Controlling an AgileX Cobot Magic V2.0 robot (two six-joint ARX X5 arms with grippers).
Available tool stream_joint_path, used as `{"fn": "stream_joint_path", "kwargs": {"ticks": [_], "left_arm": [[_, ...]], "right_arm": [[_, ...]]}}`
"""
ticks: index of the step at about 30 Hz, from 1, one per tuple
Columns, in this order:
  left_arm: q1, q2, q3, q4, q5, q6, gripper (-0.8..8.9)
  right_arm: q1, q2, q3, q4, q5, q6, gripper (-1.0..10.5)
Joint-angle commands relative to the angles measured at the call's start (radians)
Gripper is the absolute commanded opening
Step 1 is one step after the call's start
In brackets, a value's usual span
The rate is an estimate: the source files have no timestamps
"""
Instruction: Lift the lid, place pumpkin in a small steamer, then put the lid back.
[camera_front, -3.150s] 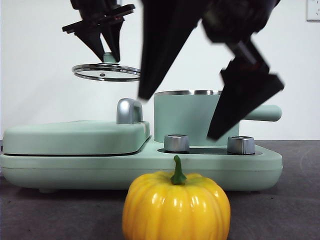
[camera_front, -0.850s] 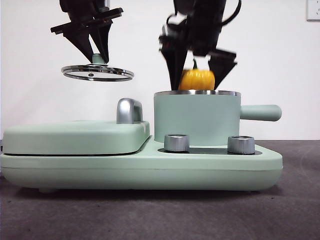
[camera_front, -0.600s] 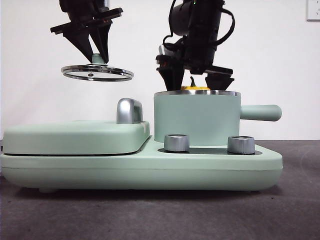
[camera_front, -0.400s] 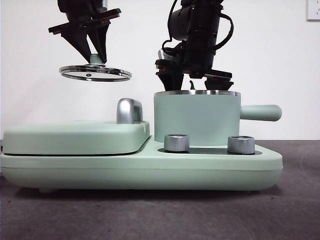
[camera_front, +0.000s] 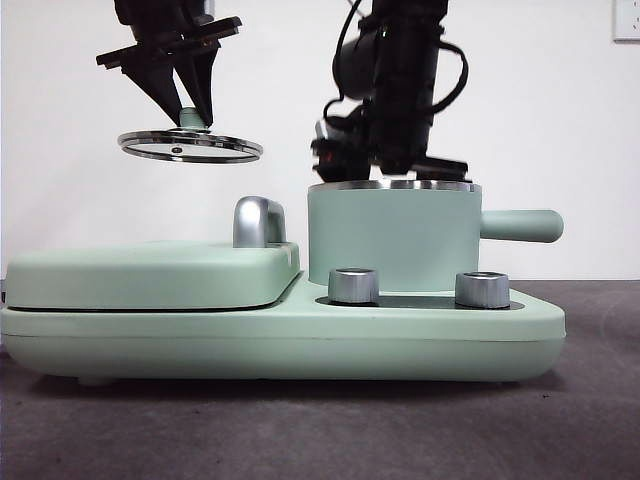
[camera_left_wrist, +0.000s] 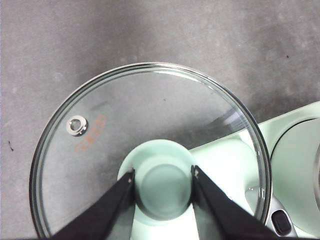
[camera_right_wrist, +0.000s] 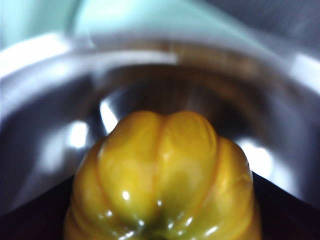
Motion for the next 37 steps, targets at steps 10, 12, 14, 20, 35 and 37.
{"fn": "stream_joint_path", "kwargs": {"ticks": [10,12,14,20,35,37], "left_arm": [[-0.003,0.011,0.044,0.016,0.002,0.007,0.54],[-0.003,0.011,0.044,0.017,0.002,0.007,0.54],[-0.003,0.011,0.044,0.018,0.002,0.007,0.54],[-0.003,0.012,0.043,0.018,0.002,0.006,0.54],[-0.085,0.012,0.042,-0.003,0.003,-0.02,0.54],[-0.132,0.012,0.042,-0.003,0.003,-0.019,0.54]], "right_arm": [[0.01,0.023,-0.003,-0.074,0.004,0.006,5.6],[0.009,0.023,0.01,-0.074,0.007,0.006,5.6],[0.008,0.021,0.05,-0.074,0.004,0.008,5.6],[0.014,-0.058,0.135,-0.077,0.004,0.014,5.6],[0.063,-0.884,-0.409,-0.08,0.029,0.02,5.6],[0.063,-1.019,-0.542,-0.08,0.026,0.02,5.6]]}}
